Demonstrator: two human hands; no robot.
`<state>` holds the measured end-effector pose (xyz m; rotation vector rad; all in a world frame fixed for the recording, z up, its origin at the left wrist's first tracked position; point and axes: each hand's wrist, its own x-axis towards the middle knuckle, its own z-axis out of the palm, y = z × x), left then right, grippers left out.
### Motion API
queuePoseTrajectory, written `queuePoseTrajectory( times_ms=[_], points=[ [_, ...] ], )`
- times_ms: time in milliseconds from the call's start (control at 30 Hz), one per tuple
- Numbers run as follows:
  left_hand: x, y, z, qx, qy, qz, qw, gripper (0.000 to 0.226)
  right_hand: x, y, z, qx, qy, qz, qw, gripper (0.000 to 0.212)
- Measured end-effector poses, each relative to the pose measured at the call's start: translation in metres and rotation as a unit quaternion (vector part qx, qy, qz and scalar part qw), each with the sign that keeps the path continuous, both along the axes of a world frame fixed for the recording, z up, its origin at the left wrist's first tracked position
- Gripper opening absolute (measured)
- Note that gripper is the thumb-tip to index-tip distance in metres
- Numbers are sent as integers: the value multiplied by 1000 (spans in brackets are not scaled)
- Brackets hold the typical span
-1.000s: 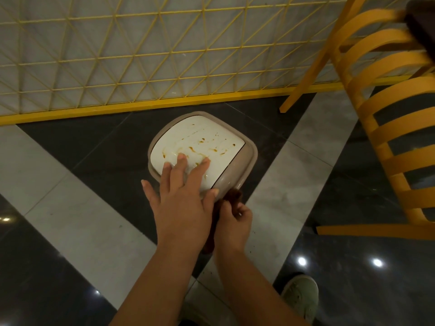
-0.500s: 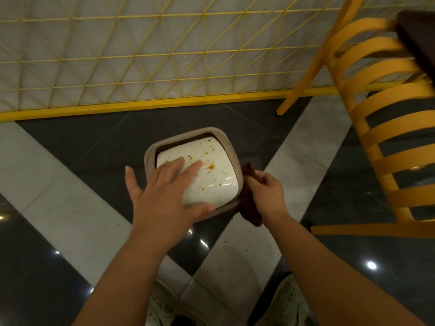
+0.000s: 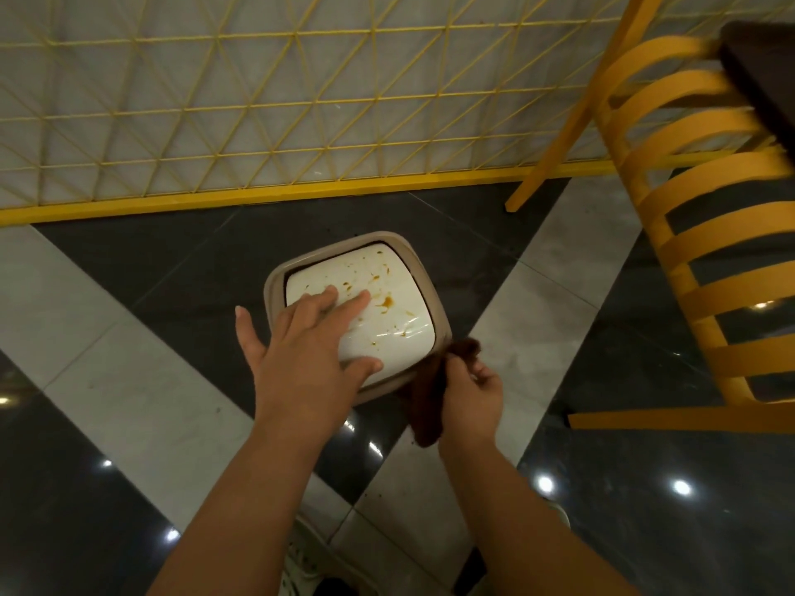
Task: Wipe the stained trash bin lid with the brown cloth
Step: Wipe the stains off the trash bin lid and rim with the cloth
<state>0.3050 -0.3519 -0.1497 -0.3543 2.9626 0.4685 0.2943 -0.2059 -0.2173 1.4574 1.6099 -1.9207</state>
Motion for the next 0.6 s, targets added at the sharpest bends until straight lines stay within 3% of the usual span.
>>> queuePoseTrajectory(
  times_ms=[300, 600],
  points=[
    [0, 3, -2, -4, 11, 8, 1000, 73, 64, -66, -10, -76, -7, -71, 995, 13],
    [-1, 5, -4, 4, 14, 16, 1000, 74, 58, -86, -11, -113, -41, -6, 993, 22]
  ],
)
